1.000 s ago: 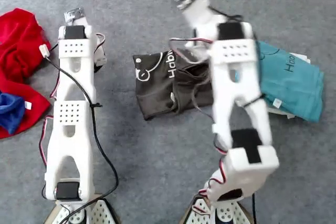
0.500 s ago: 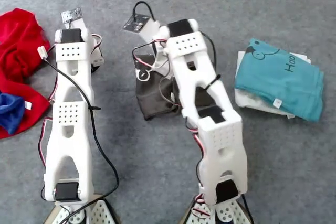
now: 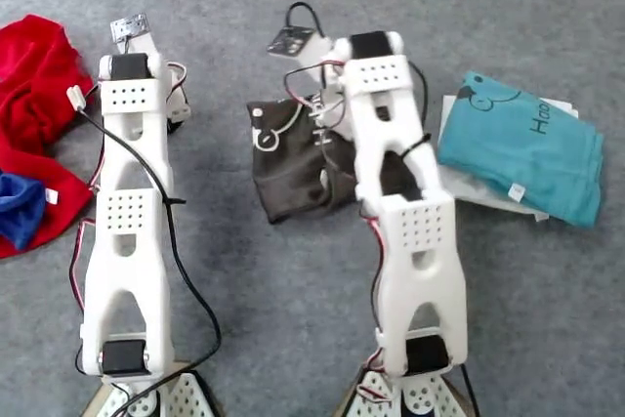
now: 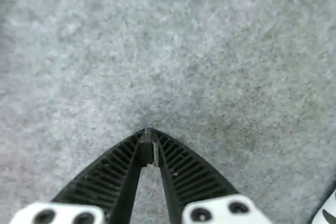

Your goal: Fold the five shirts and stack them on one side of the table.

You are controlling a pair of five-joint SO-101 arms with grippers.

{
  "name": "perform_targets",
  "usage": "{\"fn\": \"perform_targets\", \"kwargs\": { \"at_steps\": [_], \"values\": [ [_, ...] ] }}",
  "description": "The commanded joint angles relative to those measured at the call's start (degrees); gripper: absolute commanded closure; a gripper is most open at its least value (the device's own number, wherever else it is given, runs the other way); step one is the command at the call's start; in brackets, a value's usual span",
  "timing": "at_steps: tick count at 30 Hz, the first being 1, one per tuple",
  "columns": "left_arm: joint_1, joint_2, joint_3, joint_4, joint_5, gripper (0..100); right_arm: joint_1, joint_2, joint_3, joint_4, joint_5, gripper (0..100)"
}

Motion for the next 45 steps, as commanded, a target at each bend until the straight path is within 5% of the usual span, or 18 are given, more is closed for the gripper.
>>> {"fn": "perform_targets", "kwargs": {
  "at_steps": [1, 8, 20, 28, 37, 45],
  "values": [
    [-2.5, -1.8, -1.9, -1.4, -0.4, 97, 3.5, 2.5, -8.0, -1.8, 0.4, 97.9],
    [-2.4, -1.8, -1.9, -1.4, -0.4, 97, 6.1, 8.5, -23.3, -1.7, -6.6, 97.9],
    [-2.1, -1.8, -1.9, -2.3, -0.4, 97, 7.6, 11.5, -43.5, 2.4, -4.0, 97.7],
    [-2.2, -1.8, -1.9, -2.2, -0.4, 97, 1.5, 3.9, -36.4, 9.9, -7.3, 97.9],
    [-2.3, -1.8, -1.9, -2.2, -0.4, 97, -6.2, -4.6, -8.7, 8.8, -7.5, 98.0],
    [-2.2, -1.8, -1.9, -2.1, -0.4, 97, -1.9, -1.5, -7.7, 5.7, -6.6, 98.0]
  ]
}}
